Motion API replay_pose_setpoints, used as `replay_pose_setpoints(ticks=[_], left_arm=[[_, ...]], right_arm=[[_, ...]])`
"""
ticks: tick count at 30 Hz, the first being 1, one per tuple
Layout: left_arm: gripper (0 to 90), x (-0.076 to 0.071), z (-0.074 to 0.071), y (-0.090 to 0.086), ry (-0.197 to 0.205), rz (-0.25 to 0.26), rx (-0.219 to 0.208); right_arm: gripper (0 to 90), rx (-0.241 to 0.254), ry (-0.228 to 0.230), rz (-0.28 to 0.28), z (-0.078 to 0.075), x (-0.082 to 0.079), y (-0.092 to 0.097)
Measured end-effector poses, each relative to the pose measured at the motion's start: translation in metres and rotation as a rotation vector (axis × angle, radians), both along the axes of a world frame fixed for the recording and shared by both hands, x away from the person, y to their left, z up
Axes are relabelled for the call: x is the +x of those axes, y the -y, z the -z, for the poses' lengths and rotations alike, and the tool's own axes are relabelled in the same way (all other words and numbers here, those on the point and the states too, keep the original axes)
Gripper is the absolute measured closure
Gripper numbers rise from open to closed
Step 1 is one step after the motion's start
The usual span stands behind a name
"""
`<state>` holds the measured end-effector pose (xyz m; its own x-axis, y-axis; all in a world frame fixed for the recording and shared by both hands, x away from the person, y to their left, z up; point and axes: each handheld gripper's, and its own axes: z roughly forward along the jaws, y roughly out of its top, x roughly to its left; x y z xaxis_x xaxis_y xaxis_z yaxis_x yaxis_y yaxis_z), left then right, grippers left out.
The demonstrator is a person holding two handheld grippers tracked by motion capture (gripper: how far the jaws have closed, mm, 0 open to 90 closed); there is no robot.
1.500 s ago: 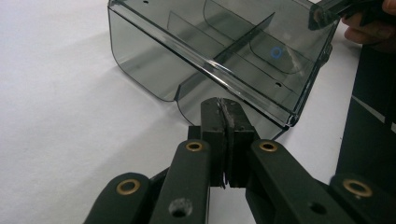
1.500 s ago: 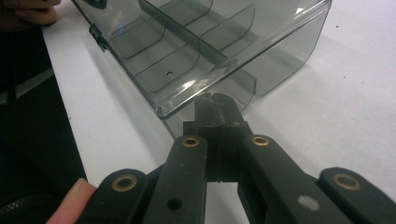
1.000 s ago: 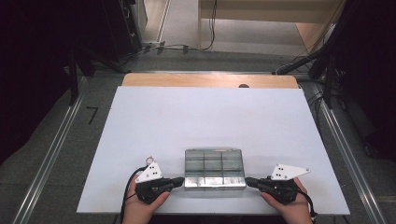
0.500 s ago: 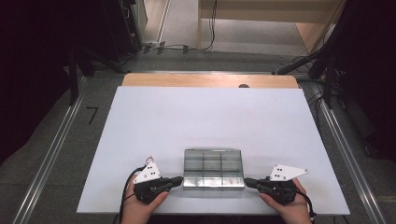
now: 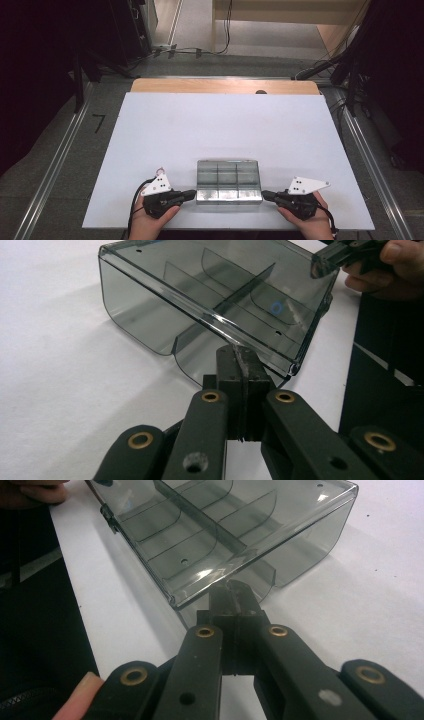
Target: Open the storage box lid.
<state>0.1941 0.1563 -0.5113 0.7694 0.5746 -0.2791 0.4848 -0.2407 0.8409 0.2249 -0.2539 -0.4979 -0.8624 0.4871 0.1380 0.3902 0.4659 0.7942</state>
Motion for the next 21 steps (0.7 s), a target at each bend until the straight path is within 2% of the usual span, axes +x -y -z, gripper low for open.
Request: replay_pose_setpoints(ticks=[16,19,21], left_arm=[[89.2,0.0011,0.0006,-0.0018,-0.004,0.012,-0.027],[89.2,0.0014,0.0009,-0.0018,-0.016,0.005,-0.014],[89.2,-0.0001,0.0007,-0.0013,-0.01,0.006,-0.005]], right_arm=[[88.5,-0.011,0.005,0.008,-0.0004,-0.0011,-0.0007],[88.5,-0.01,0.008,0.009,-0.0005,-0.0017,-0.0012],[88.5,-0.013,0.009,0.008,-0.0014,-0.003,-0.0018]])
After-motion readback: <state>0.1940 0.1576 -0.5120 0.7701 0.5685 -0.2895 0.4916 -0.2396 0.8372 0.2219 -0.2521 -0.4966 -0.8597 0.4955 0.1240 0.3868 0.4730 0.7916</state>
